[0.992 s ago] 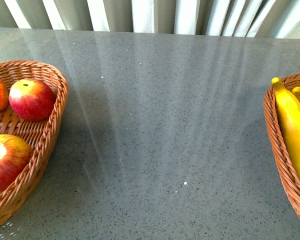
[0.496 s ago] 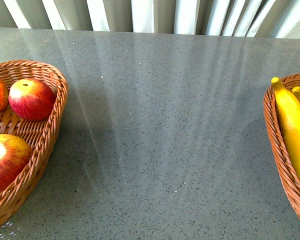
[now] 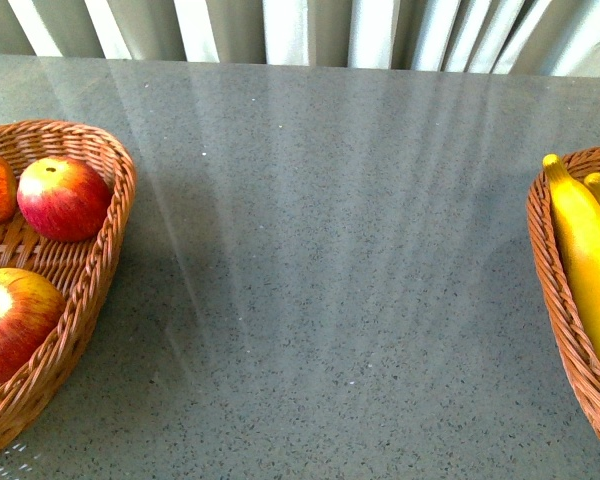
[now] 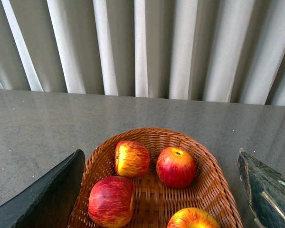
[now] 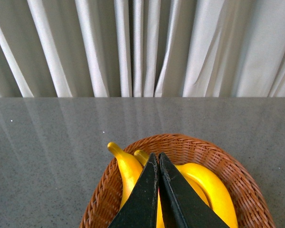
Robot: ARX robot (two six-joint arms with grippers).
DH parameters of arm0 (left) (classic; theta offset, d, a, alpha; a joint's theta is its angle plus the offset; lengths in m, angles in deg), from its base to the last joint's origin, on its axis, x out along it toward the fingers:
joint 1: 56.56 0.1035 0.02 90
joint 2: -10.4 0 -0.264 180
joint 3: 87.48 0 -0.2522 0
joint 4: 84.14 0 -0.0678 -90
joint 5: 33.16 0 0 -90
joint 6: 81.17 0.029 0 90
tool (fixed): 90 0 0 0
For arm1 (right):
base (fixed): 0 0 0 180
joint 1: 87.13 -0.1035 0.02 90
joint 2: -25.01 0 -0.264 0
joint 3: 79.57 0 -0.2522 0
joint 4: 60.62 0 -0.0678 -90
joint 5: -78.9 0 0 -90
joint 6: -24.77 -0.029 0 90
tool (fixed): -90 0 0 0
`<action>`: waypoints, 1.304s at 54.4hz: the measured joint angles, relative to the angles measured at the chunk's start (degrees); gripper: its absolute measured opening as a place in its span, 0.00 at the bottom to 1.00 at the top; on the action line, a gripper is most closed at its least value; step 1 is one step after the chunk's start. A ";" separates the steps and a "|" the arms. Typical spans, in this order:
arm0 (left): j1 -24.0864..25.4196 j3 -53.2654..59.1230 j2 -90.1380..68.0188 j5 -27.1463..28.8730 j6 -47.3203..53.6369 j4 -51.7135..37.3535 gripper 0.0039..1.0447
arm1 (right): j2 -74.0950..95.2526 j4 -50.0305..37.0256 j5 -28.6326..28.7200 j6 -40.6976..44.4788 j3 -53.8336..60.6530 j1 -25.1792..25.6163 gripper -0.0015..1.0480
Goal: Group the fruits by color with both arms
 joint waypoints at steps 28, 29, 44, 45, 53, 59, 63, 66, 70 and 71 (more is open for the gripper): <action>0.00 0.00 0.00 0.02 0.00 0.00 0.91 | -10.69 10.93 -0.15 0.04 0.00 -0.11 0.08; 0.00 0.00 0.00 0.00 0.00 0.00 0.91 | -10.69 10.95 -0.15 0.04 0.00 -0.11 0.11; 0.00 0.00 0.00 0.02 0.00 0.00 0.91 | -10.71 10.95 -0.15 0.04 0.00 -0.09 0.65; 0.00 0.00 0.00 0.00 0.00 0.00 0.91 | -10.71 10.95 -0.17 0.04 0.00 -0.11 0.68; 0.00 0.00 0.00 0.00 0.00 0.00 0.91 | -10.71 10.95 -0.15 0.04 0.00 -0.11 0.91; 0.00 0.00 0.00 0.02 0.00 0.00 0.91 | -10.71 10.95 -0.15 0.04 0.00 -0.11 0.91; 0.00 0.00 0.00 0.02 0.00 0.00 0.91 | -10.71 10.95 -0.15 0.04 0.00 -0.09 0.91; 0.00 0.00 0.00 0.00 0.00 0.00 0.91 | -10.71 10.95 -0.15 0.04 0.00 -0.11 0.91; 0.00 0.00 0.00 0.00 0.00 0.00 0.91 | -10.71 10.95 -0.15 0.04 0.00 -0.11 0.91; 0.00 0.00 0.00 0.00 0.00 0.00 0.91 | -10.71 10.95 -0.15 0.04 0.00 -0.09 0.91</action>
